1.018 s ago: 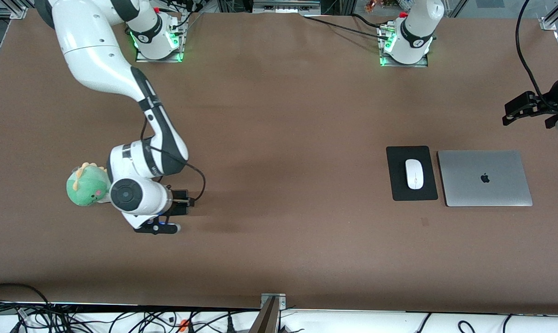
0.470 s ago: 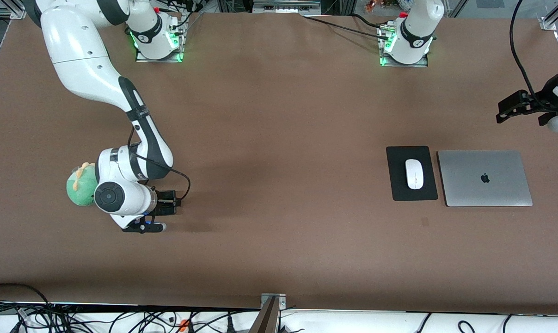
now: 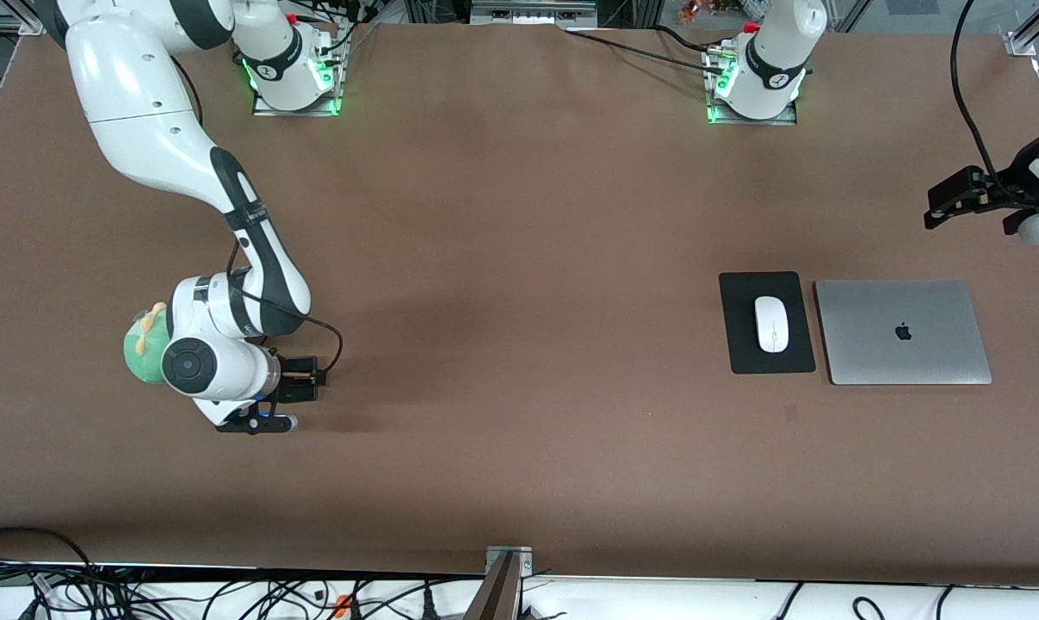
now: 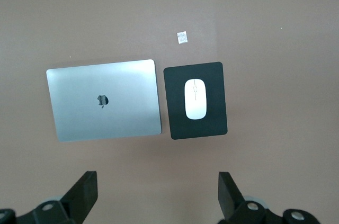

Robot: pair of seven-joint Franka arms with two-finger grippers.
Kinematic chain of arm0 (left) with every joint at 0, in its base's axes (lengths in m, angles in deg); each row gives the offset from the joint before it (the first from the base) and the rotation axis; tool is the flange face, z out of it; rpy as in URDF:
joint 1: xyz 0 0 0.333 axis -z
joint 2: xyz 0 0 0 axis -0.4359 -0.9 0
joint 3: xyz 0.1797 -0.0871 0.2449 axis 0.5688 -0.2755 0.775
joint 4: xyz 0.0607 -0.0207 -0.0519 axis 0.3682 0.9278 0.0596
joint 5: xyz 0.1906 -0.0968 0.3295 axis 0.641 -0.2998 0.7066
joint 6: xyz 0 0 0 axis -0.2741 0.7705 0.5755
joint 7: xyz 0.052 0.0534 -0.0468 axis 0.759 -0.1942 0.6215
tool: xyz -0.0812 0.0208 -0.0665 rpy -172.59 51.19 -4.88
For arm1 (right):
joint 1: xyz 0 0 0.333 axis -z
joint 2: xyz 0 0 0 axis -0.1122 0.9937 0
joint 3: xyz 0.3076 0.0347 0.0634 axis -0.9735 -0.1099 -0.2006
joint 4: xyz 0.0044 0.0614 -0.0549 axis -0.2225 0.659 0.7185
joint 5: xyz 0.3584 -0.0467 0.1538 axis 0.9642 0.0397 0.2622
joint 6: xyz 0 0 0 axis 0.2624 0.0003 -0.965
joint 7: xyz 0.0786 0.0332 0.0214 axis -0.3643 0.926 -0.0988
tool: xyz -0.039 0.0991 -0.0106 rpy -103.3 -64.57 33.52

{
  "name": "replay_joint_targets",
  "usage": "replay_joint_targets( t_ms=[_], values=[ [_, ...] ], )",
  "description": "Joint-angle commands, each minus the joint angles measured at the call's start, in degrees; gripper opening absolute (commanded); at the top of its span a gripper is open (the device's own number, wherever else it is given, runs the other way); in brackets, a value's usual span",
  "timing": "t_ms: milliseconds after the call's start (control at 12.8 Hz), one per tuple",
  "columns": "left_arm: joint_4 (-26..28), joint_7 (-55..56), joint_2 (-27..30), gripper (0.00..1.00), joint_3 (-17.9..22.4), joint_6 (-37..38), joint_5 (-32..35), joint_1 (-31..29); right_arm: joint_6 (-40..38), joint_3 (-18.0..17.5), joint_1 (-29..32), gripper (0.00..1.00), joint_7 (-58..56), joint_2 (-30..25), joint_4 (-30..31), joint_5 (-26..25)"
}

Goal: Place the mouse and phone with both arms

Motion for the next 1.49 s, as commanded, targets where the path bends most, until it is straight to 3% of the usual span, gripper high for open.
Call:
replay_joint_targets(
  t_ms=[0,235,783,1096,1410],
  values=[
    [-1.07,-1.41,-0.19,1.0,0.32,0.53,-1.32,-0.25,0.21,-0.69,0.84,0.97,-0.52,-1.6,2.11,1.26],
    [-1.07,-1.41,-0.54,1.0,0.32,-0.09,-1.32,-0.42,-0.15,-0.87,0.75,1.0,0.63,-3.18,1.58,1.52],
    [-1.51,-1.41,-0.8,1.0,0.59,-0.09,-1.32,-0.51,-4.79,-0.17,0.84,1.0,-0.51,-16.97,1.14,1.43],
    [-1.51,-1.41,-0.8,1.0,0.67,0.09,-1.32,-0.51,-18.92,-0.08,1.02,1.0,0.9,-28.73,1.23,4.42],
    [-1.51,-1.41,-0.8,1.0,0.76,0.35,-1.32,-0.6,-32.11,4.22,1.1,1.0,-0.85,-39.29,1.93,6.97]
  ],
)
